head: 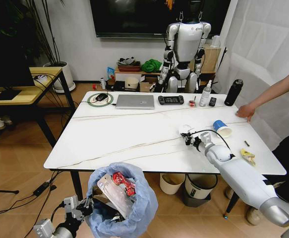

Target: Pick up the trash bin and place the trash from the table into it.

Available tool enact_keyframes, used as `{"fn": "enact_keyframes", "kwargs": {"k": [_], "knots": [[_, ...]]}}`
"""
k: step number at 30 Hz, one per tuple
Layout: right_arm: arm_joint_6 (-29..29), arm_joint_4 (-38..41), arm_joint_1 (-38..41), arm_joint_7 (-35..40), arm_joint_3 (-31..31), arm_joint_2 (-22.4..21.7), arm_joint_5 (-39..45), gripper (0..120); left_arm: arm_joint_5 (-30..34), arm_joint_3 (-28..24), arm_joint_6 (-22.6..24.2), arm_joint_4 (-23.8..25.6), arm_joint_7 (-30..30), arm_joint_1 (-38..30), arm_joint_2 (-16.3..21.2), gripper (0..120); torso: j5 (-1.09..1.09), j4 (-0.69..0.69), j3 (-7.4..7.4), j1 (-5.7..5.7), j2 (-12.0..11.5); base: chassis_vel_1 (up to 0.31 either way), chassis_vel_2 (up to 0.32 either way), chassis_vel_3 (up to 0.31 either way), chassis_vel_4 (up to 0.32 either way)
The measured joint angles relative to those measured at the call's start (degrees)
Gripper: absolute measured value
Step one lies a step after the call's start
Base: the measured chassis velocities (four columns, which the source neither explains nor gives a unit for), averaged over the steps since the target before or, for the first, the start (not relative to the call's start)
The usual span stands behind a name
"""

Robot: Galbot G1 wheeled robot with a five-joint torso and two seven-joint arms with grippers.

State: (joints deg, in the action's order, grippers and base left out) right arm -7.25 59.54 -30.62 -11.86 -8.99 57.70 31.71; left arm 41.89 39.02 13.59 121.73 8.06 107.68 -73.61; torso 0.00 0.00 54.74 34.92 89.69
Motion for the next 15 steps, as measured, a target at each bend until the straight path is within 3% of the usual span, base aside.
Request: {"fn": "enact_keyframes", "kwargs": {"k": [7, 13, 15], "knots": [[0.2, 2.2, -0.8, -0.6, 0.6, -1.0, 0.5, 1, 0.0, 0.0, 0.0, 0.1, 0.0, 0.0, 0.0, 0, 0.02, -0.01, 0.01, 0.00, 0.0, 0.000, 0.000, 0.000, 0.000], [2.6, 9.9, -3.0, -2.3, 1.6, -3.0, 3.4, 0, 0.0, 0.0, 0.0, 0.1, 0.0, 0.0, 0.1, 0, 0.00, -0.01, 0.01, 0.01, 0.0, 0.000, 0.000, 0.000, 0.000], [4.0, 16.1, -4.5, -3.9, 1.8, -4.2, 7.6, 0, 0.1, 0.0, 0.0, 0.2, 0.0, 0.0, 0.2, 0, 0.00, -0.01, 0.01, 0.00, 0.0, 0.000, 0.000, 0.000, 0.000]]}}
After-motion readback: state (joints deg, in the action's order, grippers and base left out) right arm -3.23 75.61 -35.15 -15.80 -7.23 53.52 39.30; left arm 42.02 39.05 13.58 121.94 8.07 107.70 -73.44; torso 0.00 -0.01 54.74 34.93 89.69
